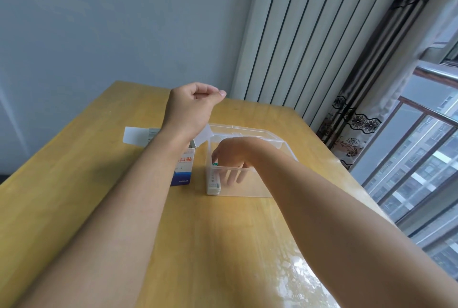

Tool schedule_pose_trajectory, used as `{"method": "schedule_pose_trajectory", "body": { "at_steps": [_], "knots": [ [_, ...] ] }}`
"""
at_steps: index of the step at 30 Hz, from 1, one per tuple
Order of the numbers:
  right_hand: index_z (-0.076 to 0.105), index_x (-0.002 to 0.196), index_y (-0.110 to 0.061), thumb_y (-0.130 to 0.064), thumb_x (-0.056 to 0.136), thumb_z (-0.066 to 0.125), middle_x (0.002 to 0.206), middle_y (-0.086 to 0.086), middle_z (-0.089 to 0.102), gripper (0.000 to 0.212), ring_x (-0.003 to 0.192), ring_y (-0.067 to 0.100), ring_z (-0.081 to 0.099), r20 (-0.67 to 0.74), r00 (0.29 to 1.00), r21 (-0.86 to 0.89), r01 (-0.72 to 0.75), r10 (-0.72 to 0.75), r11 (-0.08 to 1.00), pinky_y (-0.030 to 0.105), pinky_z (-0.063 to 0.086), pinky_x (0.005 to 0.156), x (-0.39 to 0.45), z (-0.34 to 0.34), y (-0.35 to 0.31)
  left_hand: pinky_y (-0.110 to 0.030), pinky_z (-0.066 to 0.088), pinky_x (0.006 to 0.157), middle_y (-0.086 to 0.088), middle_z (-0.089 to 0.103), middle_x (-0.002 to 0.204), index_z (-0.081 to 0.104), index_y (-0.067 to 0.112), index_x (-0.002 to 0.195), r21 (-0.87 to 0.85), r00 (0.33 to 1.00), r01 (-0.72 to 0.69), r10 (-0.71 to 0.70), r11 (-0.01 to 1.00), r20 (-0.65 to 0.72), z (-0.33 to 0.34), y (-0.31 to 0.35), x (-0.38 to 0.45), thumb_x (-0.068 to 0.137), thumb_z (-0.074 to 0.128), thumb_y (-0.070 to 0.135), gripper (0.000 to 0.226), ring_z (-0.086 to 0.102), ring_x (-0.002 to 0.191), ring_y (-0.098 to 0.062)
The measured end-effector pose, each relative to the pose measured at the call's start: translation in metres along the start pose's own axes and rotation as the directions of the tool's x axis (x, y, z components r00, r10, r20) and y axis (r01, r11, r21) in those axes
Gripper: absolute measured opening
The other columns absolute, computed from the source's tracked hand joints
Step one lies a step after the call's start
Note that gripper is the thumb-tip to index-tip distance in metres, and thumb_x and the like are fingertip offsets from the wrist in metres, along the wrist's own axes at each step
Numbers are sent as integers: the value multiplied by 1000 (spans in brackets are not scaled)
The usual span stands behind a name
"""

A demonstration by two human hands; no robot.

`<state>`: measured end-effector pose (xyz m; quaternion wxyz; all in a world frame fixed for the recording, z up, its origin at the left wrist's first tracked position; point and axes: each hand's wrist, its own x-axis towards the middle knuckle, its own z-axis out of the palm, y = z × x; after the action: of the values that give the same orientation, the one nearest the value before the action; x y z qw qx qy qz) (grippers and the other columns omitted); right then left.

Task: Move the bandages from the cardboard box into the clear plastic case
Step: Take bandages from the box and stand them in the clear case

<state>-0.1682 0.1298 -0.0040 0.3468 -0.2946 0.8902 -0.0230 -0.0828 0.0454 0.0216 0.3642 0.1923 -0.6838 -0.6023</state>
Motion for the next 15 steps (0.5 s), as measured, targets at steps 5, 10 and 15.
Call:
{"method": "schedule_pose_trajectory", "body": {
  "at_steps": [5, 10, 15],
  "knots": [
    [49, 146, -18, -7, 100, 53, 100, 4, 73, 47, 94, 22, 76, -14, 1000, -28, 24, -24, 999, 40, 61, 89, -3, -2, 2, -21, 50, 79, 6, 75, 93, 75, 22, 93, -36, 999, -13, 12, 999, -39, -6, 3, 1, 88, 77, 29, 9, 68, 92, -7],
    [55, 139, -16, -15, 104, 51, 99, -1, 75, 36, 93, 23, 75, -143, 987, -50, 70, -77, 996, 42, 60, 89, -18, -20, 8, -21, 52, 82, 8, 75, 90, 74, 23, 91, -75, 986, -53, 40, 996, -162, -29, 8, 2, 89, 74, 24, 2, 68, 88, -4],
    [74, 101, -17, -16, 87, 61, 81, -5, 75, 19, 77, 17, 75, -508, 854, -157, 36, -112, 987, 39, 62, 80, -29, -52, 4, -12, 42, 71, 8, 72, 98, 72, 23, 100, 189, 981, -44, 78, 981, -178, -57, -5, 3, 95, 68, 20, 7, 65, 91, -4]
  ]
}}
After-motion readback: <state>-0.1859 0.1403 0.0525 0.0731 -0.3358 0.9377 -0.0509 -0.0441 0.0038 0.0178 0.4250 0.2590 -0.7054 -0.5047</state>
